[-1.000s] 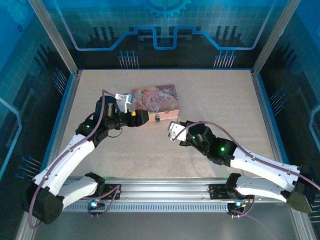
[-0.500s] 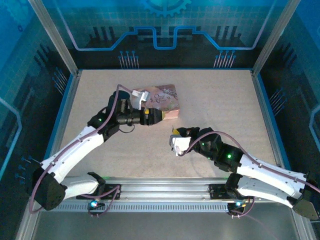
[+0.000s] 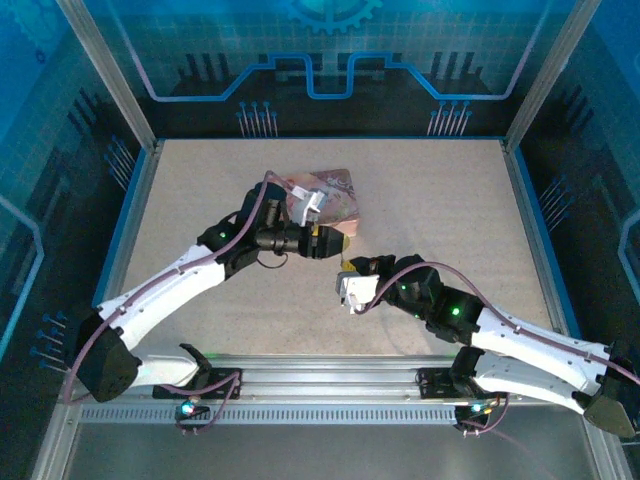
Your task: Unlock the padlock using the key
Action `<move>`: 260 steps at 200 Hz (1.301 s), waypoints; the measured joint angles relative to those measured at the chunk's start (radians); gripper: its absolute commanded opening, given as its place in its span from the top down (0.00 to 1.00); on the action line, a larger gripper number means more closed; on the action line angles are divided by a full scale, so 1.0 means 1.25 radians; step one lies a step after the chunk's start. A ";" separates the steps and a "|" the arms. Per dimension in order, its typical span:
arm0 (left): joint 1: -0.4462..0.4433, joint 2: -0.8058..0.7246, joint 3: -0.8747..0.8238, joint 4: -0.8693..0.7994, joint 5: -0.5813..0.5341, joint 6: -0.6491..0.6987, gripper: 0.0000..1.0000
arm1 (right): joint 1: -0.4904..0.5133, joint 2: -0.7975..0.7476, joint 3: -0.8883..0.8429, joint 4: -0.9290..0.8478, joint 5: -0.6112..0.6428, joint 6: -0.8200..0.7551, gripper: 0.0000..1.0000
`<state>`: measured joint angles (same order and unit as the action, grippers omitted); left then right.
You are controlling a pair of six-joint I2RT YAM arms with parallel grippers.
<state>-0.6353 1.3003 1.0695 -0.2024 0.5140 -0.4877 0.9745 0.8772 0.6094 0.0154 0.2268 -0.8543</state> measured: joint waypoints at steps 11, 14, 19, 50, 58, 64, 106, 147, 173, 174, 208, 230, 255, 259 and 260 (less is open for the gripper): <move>-0.005 0.007 0.008 -0.015 0.000 0.014 0.42 | 0.000 0.000 0.000 0.000 -0.001 0.001 1.00; -0.006 0.009 0.009 -0.019 -0.001 0.016 0.42 | 0.000 0.000 0.000 0.000 -0.001 0.001 1.00; -0.008 0.012 0.013 -0.026 -0.001 0.019 0.43 | 0.000 0.000 0.000 0.000 -0.001 0.001 1.00; -0.016 0.024 0.023 -0.052 -0.001 0.041 0.51 | 0.000 0.000 0.000 0.000 -0.001 0.006 1.00; -0.018 0.026 0.023 -0.056 -0.001 0.045 0.53 | 0.000 0.000 0.000 0.000 -0.001 0.007 1.00; -0.019 0.027 0.024 -0.061 -0.001 0.050 0.54 | 0.000 0.000 0.000 0.000 -0.001 0.007 1.00; -0.029 0.044 0.028 -0.077 -0.001 0.063 0.65 | 0.000 0.000 0.000 0.000 -0.001 0.013 1.00; -0.030 0.047 0.028 -0.080 -0.002 0.063 0.81 | 0.000 0.000 0.000 0.000 0.000 0.013 1.00; -0.031 0.047 0.028 -0.080 -0.004 0.070 0.93 | 0.000 0.000 0.000 -0.005 0.000 0.016 1.00; -0.031 0.047 0.028 -0.080 -0.004 0.068 0.93 | 0.000 0.000 0.000 -0.005 0.000 0.016 1.00; -0.036 0.042 0.028 -0.080 -0.034 0.082 0.99 | -0.001 -0.004 0.000 -0.024 -0.012 0.052 0.57; -0.035 0.023 0.028 -0.079 -0.075 0.102 1.00 | -0.018 -0.018 0.000 -0.047 -0.050 0.095 0.38; -0.030 -0.002 0.028 -0.078 -0.113 0.138 1.00 | -0.091 -0.041 -0.002 -0.058 -0.136 0.184 0.29; -0.027 -0.005 0.028 -0.078 -0.116 0.142 1.00 | -0.108 -0.045 -0.003 -0.056 -0.156 0.197 0.27; -0.027 -0.005 0.028 -0.077 -0.117 0.143 1.00 | -0.115 -0.046 -0.004 -0.056 -0.162 0.206 0.27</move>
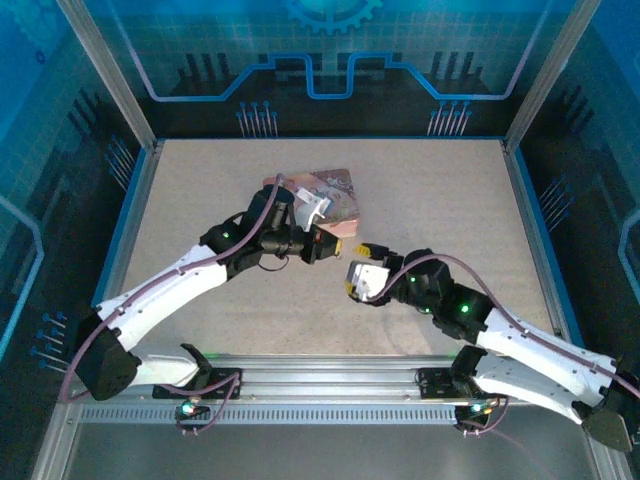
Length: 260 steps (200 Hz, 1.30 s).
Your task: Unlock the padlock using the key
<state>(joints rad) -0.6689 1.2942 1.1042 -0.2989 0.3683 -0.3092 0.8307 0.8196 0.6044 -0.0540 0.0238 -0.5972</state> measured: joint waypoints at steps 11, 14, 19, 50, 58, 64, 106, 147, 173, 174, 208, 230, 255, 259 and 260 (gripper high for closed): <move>0.011 -0.006 0.000 0.005 -0.009 0.014 1.00 | -0.056 -0.013 -0.005 0.010 -0.063 0.066 0.24; 0.014 -0.007 0.000 0.007 -0.010 0.018 1.00 | -0.072 -0.015 -0.008 0.015 -0.081 0.079 0.23; 0.020 -0.009 0.000 0.011 -0.013 0.023 1.00 | -0.103 -0.020 -0.013 0.029 -0.119 0.114 0.22; 0.057 -0.015 -0.002 0.041 -0.017 0.046 1.00 | -0.276 -0.002 -0.049 0.143 -0.321 0.347 0.23; 0.067 -0.020 -0.007 0.053 -0.016 0.056 1.00 | -0.307 0.018 -0.050 0.166 -0.360 0.400 0.25; 0.074 -0.025 -0.012 0.062 -0.012 0.061 1.00 | -0.332 0.040 -0.050 0.193 -0.393 0.442 0.25; 0.135 -0.042 -0.038 0.138 0.063 0.074 1.00 | -0.444 0.210 -0.067 0.411 -0.580 0.716 0.20; 0.138 -0.040 -0.038 0.217 0.157 0.066 1.00 | -0.457 0.278 -0.067 0.570 -0.700 0.881 0.10; 0.138 -0.028 -0.038 0.237 0.193 0.057 1.00 | -0.461 0.306 -0.064 0.661 -0.748 0.964 0.10; 0.138 -0.027 -0.038 0.238 0.194 0.057 1.00 | -0.461 0.308 -0.064 0.664 -0.751 0.966 0.10; 0.138 -0.011 -0.038 0.250 0.228 0.041 1.00 | -0.445 0.338 -0.033 0.692 -0.786 1.003 0.15; 0.138 -0.009 -0.038 0.256 0.237 0.037 1.00 | -0.425 0.345 -0.015 0.707 -0.795 1.005 0.18; 0.138 -0.008 -0.038 0.265 0.248 0.036 1.00 | -0.396 0.363 0.009 0.714 -0.801 1.005 0.21; 0.138 -0.008 -0.038 0.266 0.248 0.036 1.00 | -0.392 0.368 0.013 0.715 -0.801 1.005 0.21; 0.138 -0.008 -0.038 0.266 0.249 0.035 1.00 | -0.391 0.370 0.015 0.715 -0.801 1.005 0.21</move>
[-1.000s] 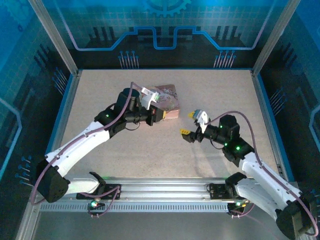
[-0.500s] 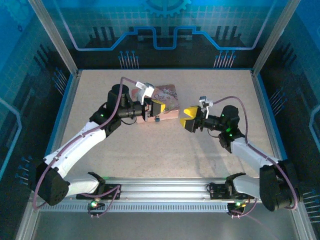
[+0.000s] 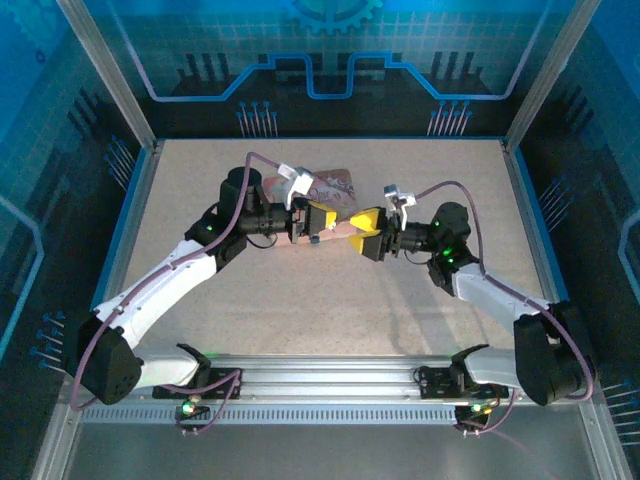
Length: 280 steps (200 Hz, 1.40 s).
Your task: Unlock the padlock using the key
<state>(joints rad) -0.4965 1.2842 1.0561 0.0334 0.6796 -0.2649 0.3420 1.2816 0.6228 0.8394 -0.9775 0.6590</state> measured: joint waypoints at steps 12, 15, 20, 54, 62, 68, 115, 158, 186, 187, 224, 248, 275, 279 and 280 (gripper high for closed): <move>0.000 0.000 0.000 0.001 0.006 -0.002 1.00 | 0.008 0.015 0.010 0.001 0.000 0.002 0.23; 0.000 0.000 0.000 0.002 0.007 -0.003 1.00 | 0.010 0.018 0.012 0.001 0.000 0.004 0.24; 0.000 0.000 0.000 0.002 0.009 -0.005 1.00 | 0.013 0.024 0.016 0.001 0.000 0.004 0.25; 0.000 0.000 0.000 0.002 0.015 -0.014 1.00 | 0.040 0.048 0.045 0.000 0.001 0.013 0.32; 0.000 0.000 0.000 0.002 0.015 -0.014 1.00 | 0.046 0.050 0.053 0.000 0.001 0.015 0.34; 0.000 0.000 0.000 0.002 0.015 -0.014 1.00 | 0.049 0.052 0.061 0.000 0.001 0.016 0.35; 0.000 0.000 0.000 0.002 0.015 -0.019 1.00 | 0.071 0.077 0.096 0.000 0.004 0.021 0.45; 0.000 0.000 0.000 0.002 0.015 -0.019 1.00 | 0.078 0.097 0.096 0.000 0.008 0.029 0.55; 0.000 0.000 0.000 0.002 0.014 -0.019 1.00 | 0.078 0.099 0.096 0.001 0.017 0.033 0.62; 0.000 0.000 0.000 0.002 0.014 -0.019 1.00 | 0.078 0.099 0.096 0.001 0.018 0.033 0.63; 0.000 0.000 0.000 0.002 0.010 -0.019 1.00 | 0.079 0.099 0.096 0.005 0.021 0.035 0.73; 0.000 0.000 0.000 0.001 0.005 -0.019 1.00 | 0.078 0.092 0.093 0.007 0.023 0.033 0.79; 0.000 0.000 0.000 0.002 0.004 -0.019 1.00 | 0.077 0.074 0.082 0.008 0.027 0.033 0.88; 0.000 0.000 -0.001 0.001 0.004 -0.019 1.00 | 0.077 0.072 0.081 0.008 0.027 0.033 0.89; 0.000 0.000 -0.001 0.001 0.004 -0.019 1.00 | 0.077 0.072 0.080 0.008 0.027 0.032 0.90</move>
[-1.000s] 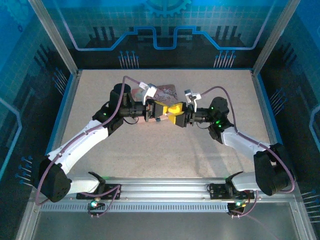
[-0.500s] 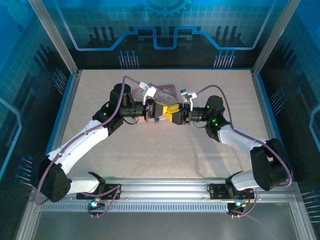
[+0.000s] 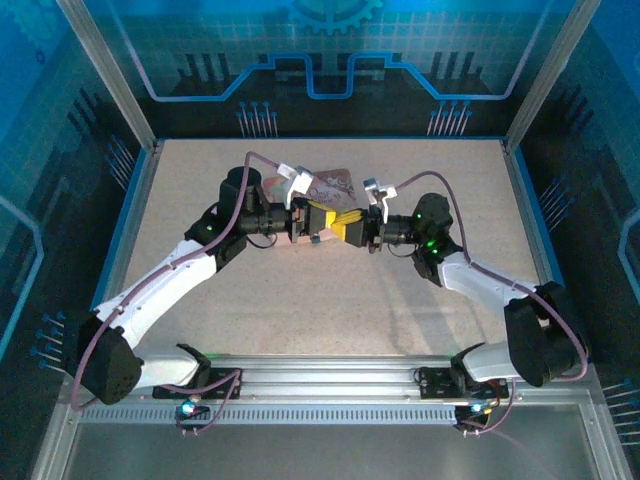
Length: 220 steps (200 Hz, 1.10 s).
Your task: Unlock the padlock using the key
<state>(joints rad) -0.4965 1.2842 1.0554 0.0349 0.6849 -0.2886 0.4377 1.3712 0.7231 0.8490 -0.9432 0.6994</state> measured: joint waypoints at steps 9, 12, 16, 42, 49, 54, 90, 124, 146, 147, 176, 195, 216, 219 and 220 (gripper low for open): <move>0.000 0.000 0.000 0.000 0.000 0.000 1.00 | 0.000 -0.004 -0.003 0.002 0.001 0.000 0.92; 0.000 0.000 0.000 0.000 0.000 0.000 1.00 | 0.000 -0.005 -0.004 0.001 0.002 0.000 0.93; 0.000 0.000 -0.001 0.000 0.000 0.000 1.00 | 0.000 -0.006 -0.005 0.002 0.003 0.000 0.94; 0.000 0.000 -0.004 0.000 0.000 0.000 1.00 | 0.000 -0.008 -0.014 0.002 0.012 0.001 1.00; 0.000 0.000 -0.005 -0.001 0.000 0.000 1.00 | 0.000 -0.008 -0.014 0.002 0.013 0.001 1.00; 0.000 0.000 -0.005 0.000 0.000 0.000 1.00 | 0.000 -0.008 -0.014 0.003 0.013 0.001 1.00; 0.000 0.000 -0.005 0.000 0.000 0.000 0.87 | 0.000 -0.008 -0.014 0.004 0.015 0.001 1.00; 0.000 -0.002 -0.005 -0.007 -0.006 0.004 0.58 | 0.000 -0.011 -0.019 -0.017 0.037 -0.009 1.00; 0.001 -0.016 -0.005 -0.034 -0.055 0.009 0.36 | -0.003 -0.034 -0.029 -0.075 0.062 -0.038 1.00; 0.002 -0.017 -0.005 -0.036 -0.056 0.010 0.35 | -0.004 -0.037 -0.030 -0.079 0.063 -0.041 1.00; 0.019 -0.050 -0.006 -0.070 -0.144 0.022 0.18 | -0.018 -0.112 -0.049 -0.229 0.125 -0.115 1.00; 0.034 -0.044 -0.005 -0.092 -0.199 0.020 0.14 | -0.028 -0.168 -0.058 -0.336 0.175 -0.159 1.00; 0.037 0.016 0.027 -0.135 -0.247 0.020 0.11 | -0.045 -0.244 -0.078 -0.462 0.247 -0.195 1.00; 0.037 0.029 0.035 -0.142 -0.253 0.020 0.12 | -0.047 -0.253 -0.080 -0.477 0.255 -0.197 1.00; 0.037 0.032 0.037 -0.144 -0.255 0.020 0.11 | -0.048 -0.258 -0.081 -0.485 0.260 -0.199 1.00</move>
<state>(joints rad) -0.4503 1.3243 1.1015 -0.1452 0.3668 -0.2638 0.3779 1.0489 0.6216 0.2432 -0.6186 0.4503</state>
